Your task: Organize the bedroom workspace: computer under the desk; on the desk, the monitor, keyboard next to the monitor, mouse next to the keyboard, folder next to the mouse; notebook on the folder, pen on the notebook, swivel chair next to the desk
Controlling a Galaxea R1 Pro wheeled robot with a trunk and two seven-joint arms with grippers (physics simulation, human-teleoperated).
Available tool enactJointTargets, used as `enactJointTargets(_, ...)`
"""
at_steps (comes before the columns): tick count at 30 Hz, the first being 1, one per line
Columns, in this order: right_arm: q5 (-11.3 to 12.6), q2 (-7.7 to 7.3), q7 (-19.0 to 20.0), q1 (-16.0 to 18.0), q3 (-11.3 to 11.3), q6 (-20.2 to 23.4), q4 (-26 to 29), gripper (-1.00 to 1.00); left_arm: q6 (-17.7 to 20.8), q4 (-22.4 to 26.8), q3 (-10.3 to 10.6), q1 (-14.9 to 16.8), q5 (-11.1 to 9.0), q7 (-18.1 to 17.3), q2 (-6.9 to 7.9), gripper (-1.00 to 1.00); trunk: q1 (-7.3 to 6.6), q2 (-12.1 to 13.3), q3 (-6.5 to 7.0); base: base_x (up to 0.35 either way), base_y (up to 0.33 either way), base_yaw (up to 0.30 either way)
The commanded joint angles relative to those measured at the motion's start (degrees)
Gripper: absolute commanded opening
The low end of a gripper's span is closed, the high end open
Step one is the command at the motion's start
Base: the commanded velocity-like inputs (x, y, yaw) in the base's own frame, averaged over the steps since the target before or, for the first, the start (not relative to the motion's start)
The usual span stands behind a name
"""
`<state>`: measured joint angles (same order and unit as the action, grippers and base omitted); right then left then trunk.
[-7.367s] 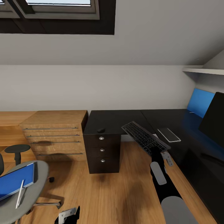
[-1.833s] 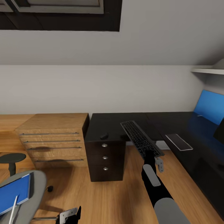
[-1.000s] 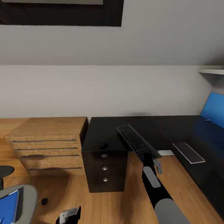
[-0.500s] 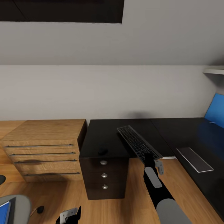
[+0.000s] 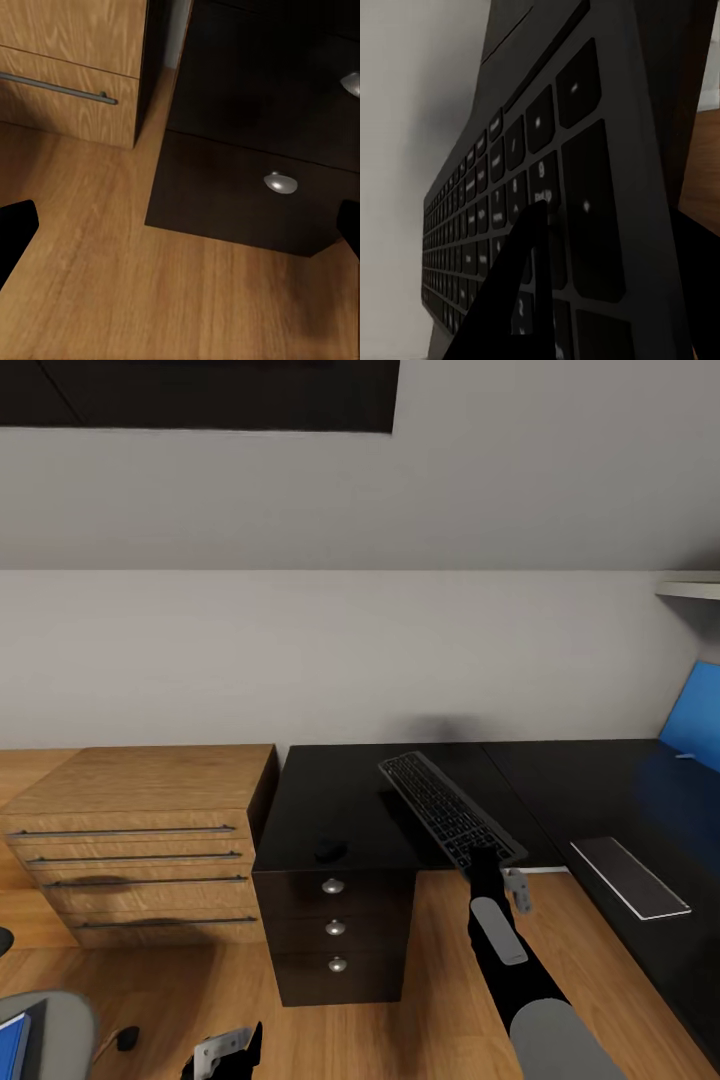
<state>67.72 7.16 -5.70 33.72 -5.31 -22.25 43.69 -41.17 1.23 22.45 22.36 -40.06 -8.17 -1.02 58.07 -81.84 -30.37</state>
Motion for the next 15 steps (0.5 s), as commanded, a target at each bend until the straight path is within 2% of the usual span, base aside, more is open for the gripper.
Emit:
enactJointTargets(1, 0.40, 0.02, 0.07, 0.03, -0.05, -0.19, -0.03, -1.00, -0.14, -0.09, 0.16, 0.05, -0.64, -0.45, -0.12, 1.00, 0.00, -0.03, -0.06, 0.001, 0.000, 0.000)
enactJointTargets(6, 0.33, -0.46, 0.66, 0.03, -0.01, -0.05, -0.81, -1.00, -0.14, -0.09, 0.14, 0.05, -0.64, -0.44, -0.70, 1.00, 0.00, -0.03, -0.06, 0.000, 0.000, 0.000)
enactJointTargets(15, 0.31, -0.98, 0.77, 0.03, 0.03, 0.02, -1.05, -1.00, -0.14, -0.09, 0.09, 0.05, -0.64, -0.41, -0.82, 1.00, 0.00, -0.03, -0.06, 0.000, 0.000, 0.000)
